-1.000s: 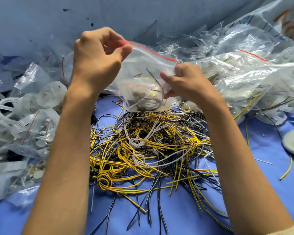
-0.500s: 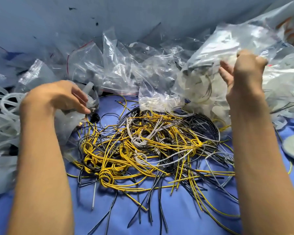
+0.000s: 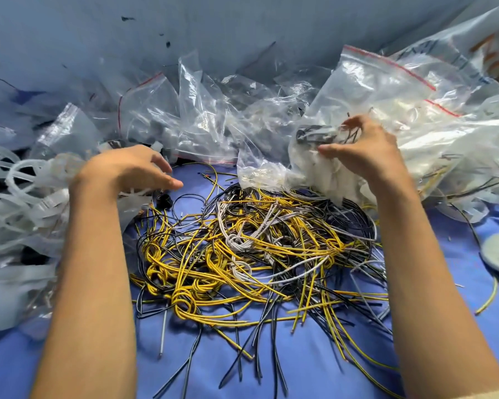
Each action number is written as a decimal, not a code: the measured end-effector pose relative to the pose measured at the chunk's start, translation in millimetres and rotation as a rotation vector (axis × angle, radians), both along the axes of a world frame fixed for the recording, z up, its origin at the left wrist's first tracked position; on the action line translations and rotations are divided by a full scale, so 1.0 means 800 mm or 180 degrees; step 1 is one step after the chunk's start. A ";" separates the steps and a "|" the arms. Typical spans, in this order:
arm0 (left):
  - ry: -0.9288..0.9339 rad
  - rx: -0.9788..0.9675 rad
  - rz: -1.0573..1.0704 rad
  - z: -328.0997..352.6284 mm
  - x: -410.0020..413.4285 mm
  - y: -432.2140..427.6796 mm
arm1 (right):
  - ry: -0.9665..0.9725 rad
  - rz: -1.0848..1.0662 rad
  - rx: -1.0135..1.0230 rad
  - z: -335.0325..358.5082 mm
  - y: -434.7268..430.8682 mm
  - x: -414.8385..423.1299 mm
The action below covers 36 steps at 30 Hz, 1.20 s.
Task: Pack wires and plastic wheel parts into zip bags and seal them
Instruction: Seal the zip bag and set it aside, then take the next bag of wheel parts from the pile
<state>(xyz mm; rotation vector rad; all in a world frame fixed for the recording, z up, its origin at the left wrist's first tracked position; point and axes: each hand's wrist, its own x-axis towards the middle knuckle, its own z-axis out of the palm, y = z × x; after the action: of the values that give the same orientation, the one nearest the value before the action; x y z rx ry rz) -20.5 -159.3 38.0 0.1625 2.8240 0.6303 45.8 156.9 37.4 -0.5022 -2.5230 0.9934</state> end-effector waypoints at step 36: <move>0.1548 0.1201 0.0154 0.029 -0.005 0.080 | -0.0506 0.0487 -0.0350 -0.008 -0.004 -0.015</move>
<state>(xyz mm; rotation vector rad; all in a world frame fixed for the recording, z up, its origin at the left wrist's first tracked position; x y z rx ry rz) -24.5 -95.7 61.5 0.3580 3.1315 1.2875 33.7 153.4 30.9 -0.4405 -2.6917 1.1969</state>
